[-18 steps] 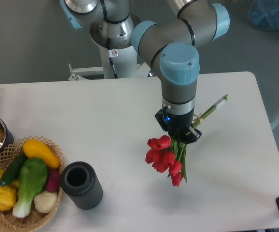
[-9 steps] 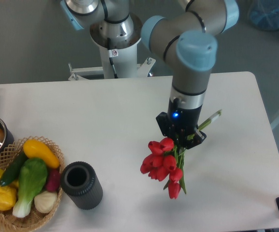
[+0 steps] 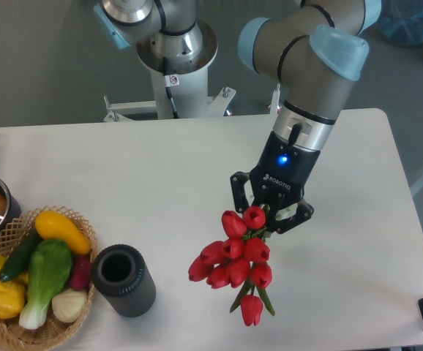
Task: Insert the flowers into the vase
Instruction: 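Carry the tulips over the black vase, tilting stems downward, then lower the tulip stems into the black vase opening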
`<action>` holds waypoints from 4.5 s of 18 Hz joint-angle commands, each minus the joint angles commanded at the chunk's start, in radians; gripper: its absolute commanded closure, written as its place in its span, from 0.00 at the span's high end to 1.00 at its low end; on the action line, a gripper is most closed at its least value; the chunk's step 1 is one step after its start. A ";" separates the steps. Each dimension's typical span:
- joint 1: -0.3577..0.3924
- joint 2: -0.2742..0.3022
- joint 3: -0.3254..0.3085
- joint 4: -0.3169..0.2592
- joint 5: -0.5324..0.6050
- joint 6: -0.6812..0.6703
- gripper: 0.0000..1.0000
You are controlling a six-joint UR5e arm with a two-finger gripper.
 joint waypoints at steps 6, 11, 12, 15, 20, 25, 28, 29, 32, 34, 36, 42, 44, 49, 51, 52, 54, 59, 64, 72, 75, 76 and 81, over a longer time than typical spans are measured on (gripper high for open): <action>0.026 0.003 -0.018 0.104 -0.309 -0.074 0.00; 0.069 0.015 -0.060 0.107 -0.531 -0.064 0.01; 0.067 0.017 -0.061 0.107 -0.552 -0.064 0.01; 0.058 0.025 -0.064 0.112 -0.589 -0.066 0.02; 0.020 0.023 -0.061 0.138 -0.675 -0.031 0.02; -0.043 0.003 -0.060 0.146 -0.686 0.038 0.02; -0.065 -0.015 -0.061 0.147 -0.686 0.066 0.02; -0.072 -0.020 -0.063 0.147 -0.686 0.090 0.02; -0.085 -0.021 -0.064 0.147 -0.686 0.109 0.02; -0.085 -0.018 -0.064 0.147 -0.689 0.109 0.02; -0.085 -0.015 -0.064 0.147 -0.702 0.109 0.02; -0.097 -0.021 -0.064 0.147 -0.707 0.110 0.02; -0.111 -0.022 -0.066 0.147 -0.707 0.109 0.02; -0.117 -0.028 -0.069 0.149 -0.707 0.110 0.02; -0.117 -0.034 -0.069 0.149 -0.707 0.118 0.02; -0.117 -0.037 -0.069 0.149 -0.706 0.129 0.02; -0.118 -0.038 -0.069 0.147 -0.706 0.132 0.02; -0.121 -0.063 -0.069 0.147 -0.701 0.146 0.03; -0.131 -0.074 -0.106 0.149 -0.686 0.178 0.04; -0.146 -0.072 -0.176 0.149 -0.620 0.251 0.05; -0.146 -0.078 -0.184 0.149 -0.603 0.256 0.10; -0.147 -0.081 -0.185 0.149 -0.586 0.256 0.16; -0.154 -0.106 -0.192 0.149 -0.569 0.299 0.42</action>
